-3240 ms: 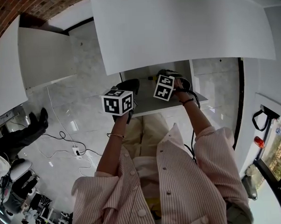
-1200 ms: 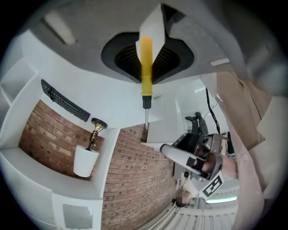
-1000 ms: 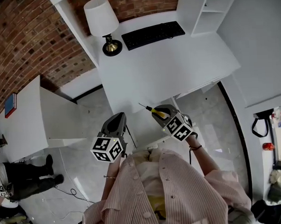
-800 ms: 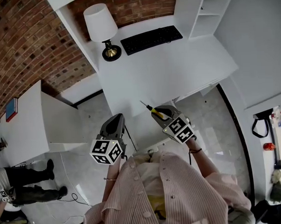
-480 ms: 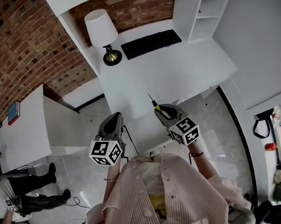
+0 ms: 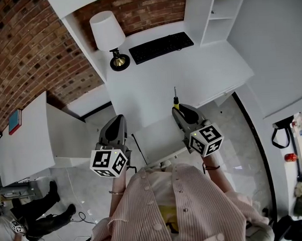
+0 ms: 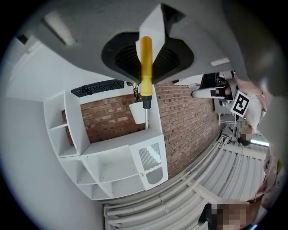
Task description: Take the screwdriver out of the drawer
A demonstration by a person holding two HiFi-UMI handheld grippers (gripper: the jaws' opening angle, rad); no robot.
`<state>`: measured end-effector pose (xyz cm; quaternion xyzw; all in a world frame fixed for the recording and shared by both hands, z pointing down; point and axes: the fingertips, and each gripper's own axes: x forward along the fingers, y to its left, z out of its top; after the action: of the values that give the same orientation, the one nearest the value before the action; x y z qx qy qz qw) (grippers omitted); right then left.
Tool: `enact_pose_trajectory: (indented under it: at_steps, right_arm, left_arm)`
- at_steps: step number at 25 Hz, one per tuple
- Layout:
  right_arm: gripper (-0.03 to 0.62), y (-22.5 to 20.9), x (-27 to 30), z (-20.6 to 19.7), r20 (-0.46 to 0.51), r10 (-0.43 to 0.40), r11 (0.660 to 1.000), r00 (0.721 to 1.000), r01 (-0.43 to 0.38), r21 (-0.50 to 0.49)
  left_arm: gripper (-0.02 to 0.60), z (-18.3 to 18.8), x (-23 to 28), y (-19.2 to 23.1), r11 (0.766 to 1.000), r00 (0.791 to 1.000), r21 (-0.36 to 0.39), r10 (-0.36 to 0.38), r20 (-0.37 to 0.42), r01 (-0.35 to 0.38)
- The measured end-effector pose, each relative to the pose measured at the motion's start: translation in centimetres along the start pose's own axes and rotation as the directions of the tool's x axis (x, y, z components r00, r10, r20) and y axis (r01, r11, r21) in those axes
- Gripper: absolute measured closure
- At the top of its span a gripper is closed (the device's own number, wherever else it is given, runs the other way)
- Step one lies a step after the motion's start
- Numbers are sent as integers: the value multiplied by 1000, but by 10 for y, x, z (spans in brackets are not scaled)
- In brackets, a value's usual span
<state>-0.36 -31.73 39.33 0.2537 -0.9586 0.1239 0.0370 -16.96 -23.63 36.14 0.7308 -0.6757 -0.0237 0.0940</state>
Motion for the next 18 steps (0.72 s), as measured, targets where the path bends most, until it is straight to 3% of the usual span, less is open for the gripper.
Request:
enact_pose_trajectory:
  at_steps: [8,18]
  right_arm:
    - [514,-8,-13,25,90,-44,998,995,41,36]
    - [514,-13,-14,31,103,-69,997,992,64,47]
  left_arm:
    - [581,15,-5,3,1000,999,8,24,41,-25]
    - [581,23,-5,8,999,998,17,39,56,-40]
